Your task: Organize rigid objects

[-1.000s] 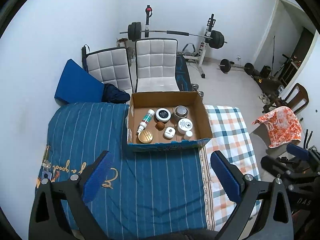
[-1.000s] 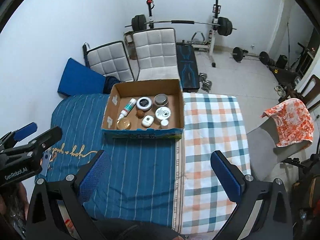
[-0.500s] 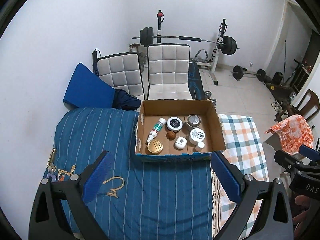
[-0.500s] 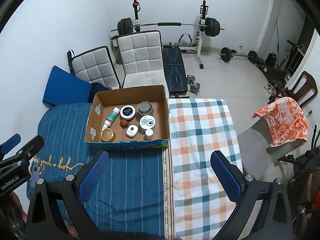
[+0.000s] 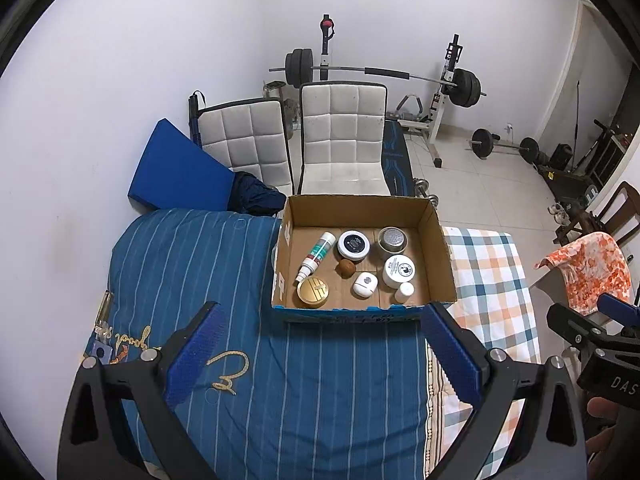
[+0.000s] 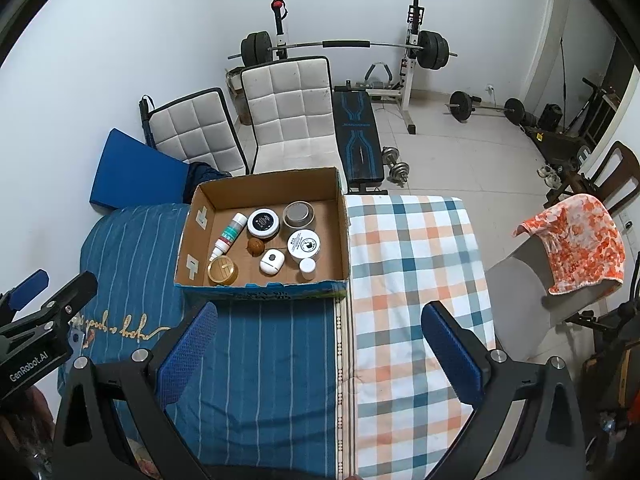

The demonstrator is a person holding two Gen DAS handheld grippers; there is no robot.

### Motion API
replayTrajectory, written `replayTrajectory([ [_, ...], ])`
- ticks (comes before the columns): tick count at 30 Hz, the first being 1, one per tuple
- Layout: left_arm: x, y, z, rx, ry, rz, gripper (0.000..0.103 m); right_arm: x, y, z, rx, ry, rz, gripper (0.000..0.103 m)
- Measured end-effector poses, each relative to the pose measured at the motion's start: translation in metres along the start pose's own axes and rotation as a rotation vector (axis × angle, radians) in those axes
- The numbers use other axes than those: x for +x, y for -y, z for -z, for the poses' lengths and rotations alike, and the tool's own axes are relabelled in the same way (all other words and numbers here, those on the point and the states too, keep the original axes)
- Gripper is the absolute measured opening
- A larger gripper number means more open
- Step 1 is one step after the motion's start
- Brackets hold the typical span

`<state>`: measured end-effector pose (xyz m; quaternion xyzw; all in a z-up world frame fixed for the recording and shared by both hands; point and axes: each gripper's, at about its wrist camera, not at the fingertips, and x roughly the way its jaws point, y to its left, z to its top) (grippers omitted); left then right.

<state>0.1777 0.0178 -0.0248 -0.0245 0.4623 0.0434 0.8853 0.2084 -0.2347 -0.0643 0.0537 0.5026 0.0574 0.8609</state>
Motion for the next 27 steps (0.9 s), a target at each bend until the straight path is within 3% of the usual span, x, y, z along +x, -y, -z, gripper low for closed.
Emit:
replayTrajectory([
  [27, -0.006, -0.001, 0.008, 0.023, 0.005, -0.009, 0.101, -0.016, -0.008, 0.005, -0.016, 0.026, 0.041, 0.103],
])
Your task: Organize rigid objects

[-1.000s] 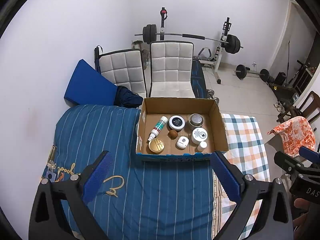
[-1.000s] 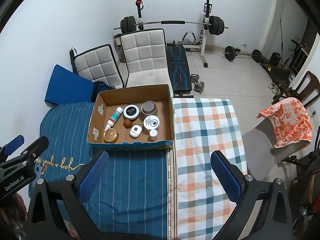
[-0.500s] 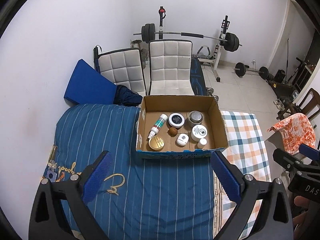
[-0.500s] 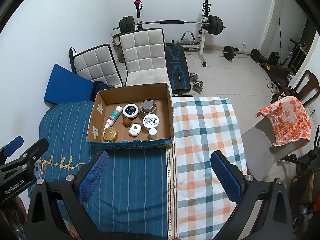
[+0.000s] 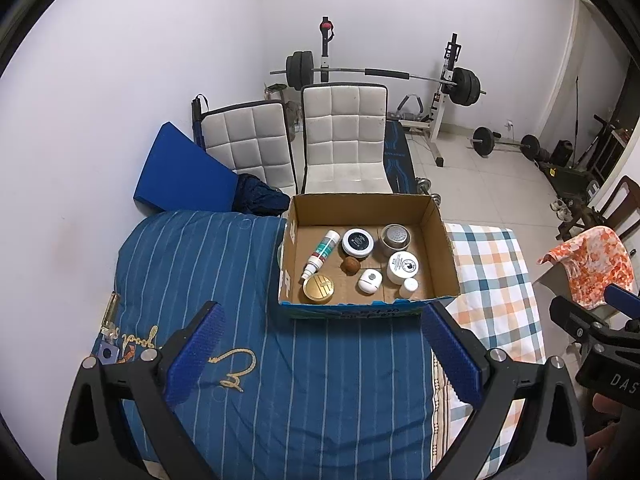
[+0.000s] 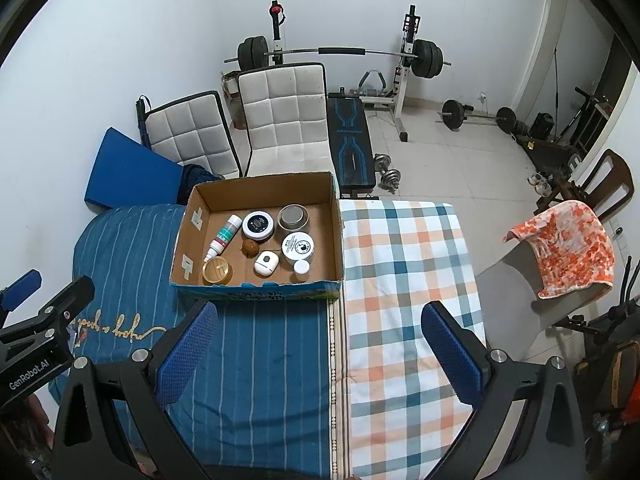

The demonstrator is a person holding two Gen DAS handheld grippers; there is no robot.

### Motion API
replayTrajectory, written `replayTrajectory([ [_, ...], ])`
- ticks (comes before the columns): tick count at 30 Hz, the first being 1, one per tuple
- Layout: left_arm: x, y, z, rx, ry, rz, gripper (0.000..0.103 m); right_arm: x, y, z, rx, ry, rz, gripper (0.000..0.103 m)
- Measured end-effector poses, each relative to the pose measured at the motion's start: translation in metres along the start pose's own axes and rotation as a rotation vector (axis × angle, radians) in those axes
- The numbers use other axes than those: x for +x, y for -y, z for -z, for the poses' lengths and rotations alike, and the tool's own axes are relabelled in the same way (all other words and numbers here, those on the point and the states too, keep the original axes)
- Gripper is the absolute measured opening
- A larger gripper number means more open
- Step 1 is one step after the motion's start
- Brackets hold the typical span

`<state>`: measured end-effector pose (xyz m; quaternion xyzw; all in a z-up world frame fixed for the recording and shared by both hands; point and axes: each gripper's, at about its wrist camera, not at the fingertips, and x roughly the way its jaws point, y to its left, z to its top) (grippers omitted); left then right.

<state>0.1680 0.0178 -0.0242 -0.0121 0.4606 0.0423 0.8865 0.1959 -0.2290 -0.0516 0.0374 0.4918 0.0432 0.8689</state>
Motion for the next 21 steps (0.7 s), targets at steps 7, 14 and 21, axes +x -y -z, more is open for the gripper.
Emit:
replayTrajectory([
  [7, -0.005, -0.002, 0.000, -0.004, 0.008, 0.011, 0.101, -0.005, -0.007, 0.002, -0.023, 0.010, 0.013, 0.103],
  [14, -0.008, -0.003, 0.002, -0.002, 0.010, 0.025, 0.101, -0.006, -0.007, 0.003, -0.027, 0.012, 0.013, 0.103],
  [21, -0.012, -0.006, 0.000, -0.008, 0.021, 0.031, 0.101, -0.007, -0.007, 0.004, -0.024, 0.011, 0.013, 0.103],
])
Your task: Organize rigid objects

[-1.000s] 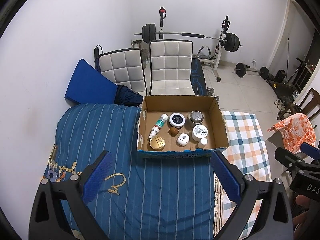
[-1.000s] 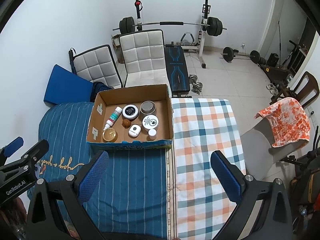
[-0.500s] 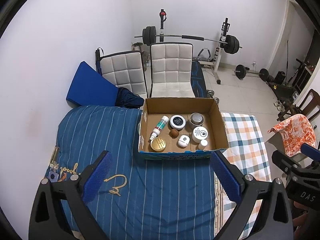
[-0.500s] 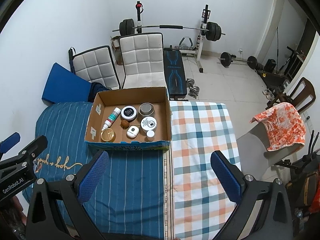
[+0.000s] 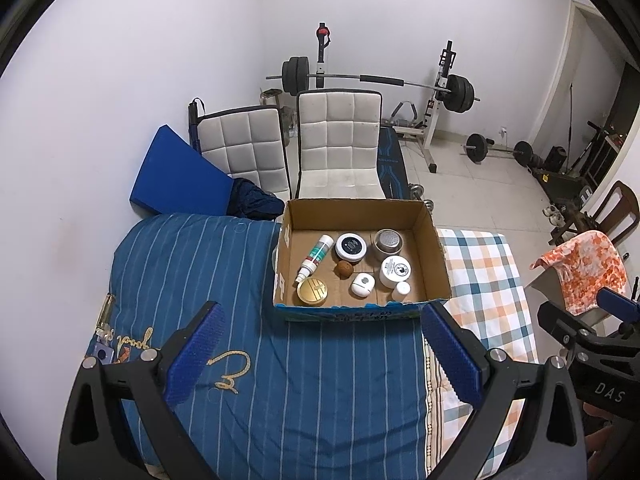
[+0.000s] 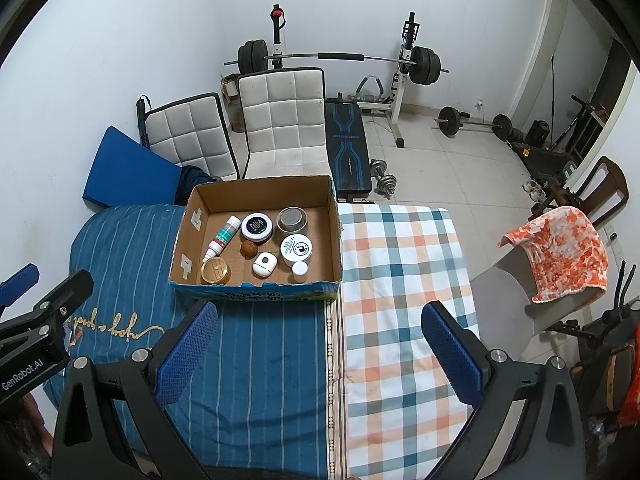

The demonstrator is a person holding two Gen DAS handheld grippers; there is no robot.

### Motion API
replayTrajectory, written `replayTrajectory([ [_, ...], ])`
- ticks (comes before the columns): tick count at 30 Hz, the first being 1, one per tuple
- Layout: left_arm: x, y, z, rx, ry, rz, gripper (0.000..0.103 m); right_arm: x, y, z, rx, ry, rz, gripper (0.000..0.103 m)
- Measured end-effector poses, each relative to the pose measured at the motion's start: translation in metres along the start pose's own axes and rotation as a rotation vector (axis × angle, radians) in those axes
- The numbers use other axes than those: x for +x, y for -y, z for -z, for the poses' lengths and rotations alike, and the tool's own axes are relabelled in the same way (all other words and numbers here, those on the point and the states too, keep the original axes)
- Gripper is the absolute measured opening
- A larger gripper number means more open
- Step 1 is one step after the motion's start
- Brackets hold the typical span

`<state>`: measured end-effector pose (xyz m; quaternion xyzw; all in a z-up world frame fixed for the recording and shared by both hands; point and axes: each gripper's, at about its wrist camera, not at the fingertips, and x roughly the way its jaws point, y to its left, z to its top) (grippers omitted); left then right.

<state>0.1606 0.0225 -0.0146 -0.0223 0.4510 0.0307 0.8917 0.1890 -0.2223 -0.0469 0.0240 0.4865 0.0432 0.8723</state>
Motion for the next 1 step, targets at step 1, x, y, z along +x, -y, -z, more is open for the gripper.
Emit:
replayTrajectory([
  [1, -0.0007, -0.0001, -0.0004, 0.002, 0.000, 0.001, 0.101, -0.0003, 0.0001, -0.0002, 0.001, 0.000, -0.001, 0.103],
])
